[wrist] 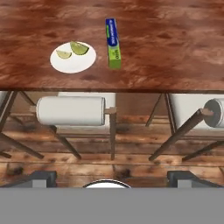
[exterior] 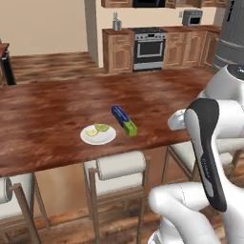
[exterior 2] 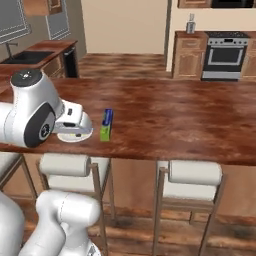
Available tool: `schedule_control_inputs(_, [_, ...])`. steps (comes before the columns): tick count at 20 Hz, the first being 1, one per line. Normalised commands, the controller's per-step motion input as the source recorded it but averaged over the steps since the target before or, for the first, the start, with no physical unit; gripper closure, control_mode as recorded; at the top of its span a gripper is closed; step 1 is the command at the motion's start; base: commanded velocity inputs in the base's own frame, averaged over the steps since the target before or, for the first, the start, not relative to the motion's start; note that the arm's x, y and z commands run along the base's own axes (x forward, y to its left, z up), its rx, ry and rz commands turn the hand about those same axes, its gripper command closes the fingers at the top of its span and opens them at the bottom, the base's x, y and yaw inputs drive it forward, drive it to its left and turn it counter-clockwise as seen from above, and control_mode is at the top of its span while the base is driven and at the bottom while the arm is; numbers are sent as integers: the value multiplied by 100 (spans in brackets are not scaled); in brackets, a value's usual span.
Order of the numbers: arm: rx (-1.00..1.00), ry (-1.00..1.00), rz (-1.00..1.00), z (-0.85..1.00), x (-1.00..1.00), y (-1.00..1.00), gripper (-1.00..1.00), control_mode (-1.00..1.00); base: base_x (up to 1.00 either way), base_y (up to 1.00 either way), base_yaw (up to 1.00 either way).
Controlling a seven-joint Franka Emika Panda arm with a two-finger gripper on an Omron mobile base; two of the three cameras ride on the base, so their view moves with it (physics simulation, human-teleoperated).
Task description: Retrieve the tupperware and aluminum foil from the cabinet and place them on the dining counter near the plate with lemon wedges to prepare for storing leftovers.
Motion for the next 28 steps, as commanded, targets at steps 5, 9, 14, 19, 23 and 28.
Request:
schedule_control_inputs(5, [0,0,0,0,0,0,-100,100,-72,-82,-49])
schedule_control_inputs(9, [0,0,0,0,0,0,-100,100,-13,-92,-63])
schedule_control_inputs(14, [0,0,0,0,0,0,-100,100,4,-86,-71])
schedule_control_inputs(19, [0,0,0,0,0,0,-100,100,41,-67,-64])
schedule_control_inputs(23, [0,0,0,0,0,0,-100,100,88,-46,-48])
schedule_control_inputs(28, [0,0,0,0,0,0,-100,100,100,-26,-13])
